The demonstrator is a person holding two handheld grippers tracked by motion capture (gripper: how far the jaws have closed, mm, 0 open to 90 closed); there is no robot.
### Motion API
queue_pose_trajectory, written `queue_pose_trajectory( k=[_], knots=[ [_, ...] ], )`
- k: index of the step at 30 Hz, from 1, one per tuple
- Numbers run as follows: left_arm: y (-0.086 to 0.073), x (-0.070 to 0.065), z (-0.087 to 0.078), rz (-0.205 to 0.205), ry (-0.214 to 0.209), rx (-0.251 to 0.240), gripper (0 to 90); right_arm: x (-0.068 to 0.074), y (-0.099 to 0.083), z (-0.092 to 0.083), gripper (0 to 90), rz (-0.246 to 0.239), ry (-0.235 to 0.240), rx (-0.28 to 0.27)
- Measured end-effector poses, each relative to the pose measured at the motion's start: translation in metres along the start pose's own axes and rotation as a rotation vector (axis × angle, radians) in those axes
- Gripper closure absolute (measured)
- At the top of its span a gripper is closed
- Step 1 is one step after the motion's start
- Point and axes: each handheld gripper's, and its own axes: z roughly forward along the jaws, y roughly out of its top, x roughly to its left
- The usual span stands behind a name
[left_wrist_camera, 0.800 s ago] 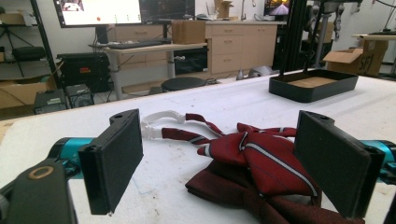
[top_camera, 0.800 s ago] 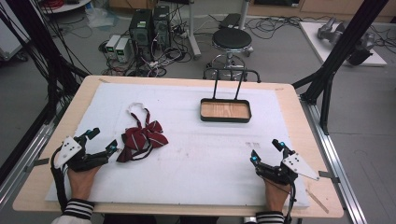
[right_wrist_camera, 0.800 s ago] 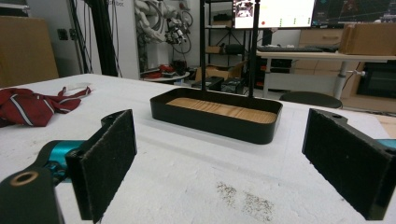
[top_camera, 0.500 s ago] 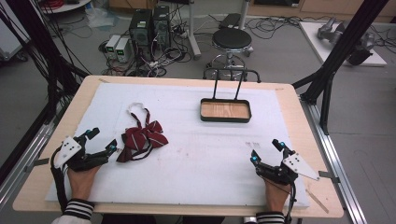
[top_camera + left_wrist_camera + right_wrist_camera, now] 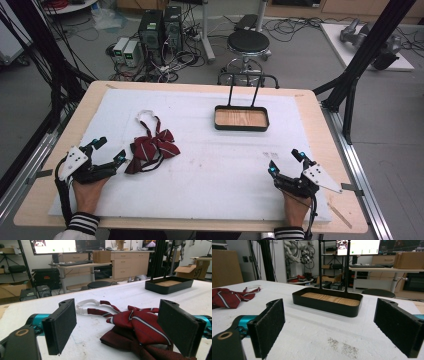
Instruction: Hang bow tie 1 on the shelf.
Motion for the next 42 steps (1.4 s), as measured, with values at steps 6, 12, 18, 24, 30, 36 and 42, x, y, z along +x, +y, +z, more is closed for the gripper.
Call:
queue_pose_trajectory(
  k=[6, 12, 18, 24, 30, 36, 42],
  knots=[
    [0.0, 0.001, 0.0, -0.008, -0.004, 0.002, 16.2, 0.0, 0.0, 0.0, 9.1, 0.008, -0.003, 0.004],
    [0.003, 0.004, 0.002, 0.008, 0.0, 0.036, 16.2, 0.0, 0.0, 0.0, 9.1, 0.006, -0.002, 0.005],
    [0.016, 0.009, 0.005, 0.028, -0.01, 0.071, 16.2, 0.0, 0.0, 0.0, 9.1, 0.004, -0.003, 0.004],
    [0.035, 0.012, 0.017, 0.059, -0.069, 0.145, 16.2, 0.0, 0.0, 0.0, 9.1, 0.003, -0.004, 0.005],
    [0.051, 0.01, 0.036, 0.093, -0.139, 0.247, 16.2, 0.0, 0.0, 0.0, 9.1, 0.005, -0.003, 0.004],
    [0.06, 0.01, 0.055, 0.101, -0.181, 0.359, 16.3, 0.0, 0.0, 0.0, 9.1, 0.004, -0.003, 0.005],
    [0.064, 0.009, 0.074, 0.109, -0.22, 0.491, 16.3, 0.0, 0.0, 0.0, 9.2, 0.011, -0.004, 0.005]
  ],
)
